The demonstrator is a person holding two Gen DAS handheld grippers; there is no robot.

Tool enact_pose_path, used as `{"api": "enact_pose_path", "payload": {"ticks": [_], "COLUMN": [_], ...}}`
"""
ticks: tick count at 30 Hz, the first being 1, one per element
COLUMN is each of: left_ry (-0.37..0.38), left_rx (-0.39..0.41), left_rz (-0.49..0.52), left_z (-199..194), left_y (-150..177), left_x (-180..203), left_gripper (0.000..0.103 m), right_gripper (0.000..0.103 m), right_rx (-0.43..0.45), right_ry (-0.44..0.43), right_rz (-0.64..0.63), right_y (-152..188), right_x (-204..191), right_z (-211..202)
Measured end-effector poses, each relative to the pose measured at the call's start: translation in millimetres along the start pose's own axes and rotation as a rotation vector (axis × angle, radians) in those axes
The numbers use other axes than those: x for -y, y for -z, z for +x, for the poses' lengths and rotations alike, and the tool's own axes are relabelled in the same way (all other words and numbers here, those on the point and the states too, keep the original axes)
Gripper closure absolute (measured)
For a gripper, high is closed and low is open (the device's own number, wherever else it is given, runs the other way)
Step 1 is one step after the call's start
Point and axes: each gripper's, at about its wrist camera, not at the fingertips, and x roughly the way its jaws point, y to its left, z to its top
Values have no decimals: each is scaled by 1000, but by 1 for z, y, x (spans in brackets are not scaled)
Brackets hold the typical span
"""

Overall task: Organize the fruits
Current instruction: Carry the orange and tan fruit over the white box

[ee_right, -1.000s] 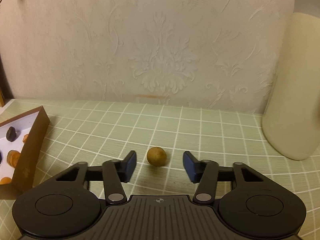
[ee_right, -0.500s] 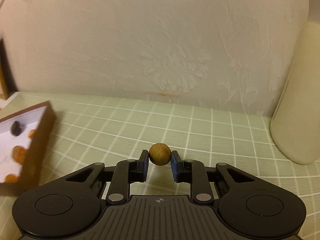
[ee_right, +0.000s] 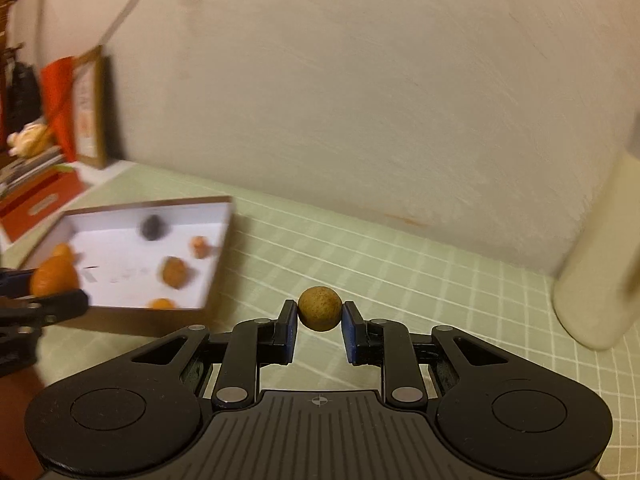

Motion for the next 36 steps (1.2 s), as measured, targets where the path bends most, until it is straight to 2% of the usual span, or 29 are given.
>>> {"api": "enact_pose_path", "payload": {"ticks": [11,19,30,36], "left_ry": [-65,-111,-204,-230], "left_rx": [-8,-9,26,29], "left_rz": [-43,-79,-135,-178], "left_z": [-32,-42,-34,-18], "left_y": [16,21,5,-3], "left_x": [-37,-62,-105,-127], "left_gripper": [71,71,71,71], "right_gripper": [79,79,79,79], "right_rx": [-31,-18,28,44], "right_ry": [-155,-241,-260,-256], "right_rz": [-131,-180,-182,-158], "right_y": [5,4,-17,-33], "right_x": [-79,-110,-134,-139], "right_z": [-13,-13,7,25]}}
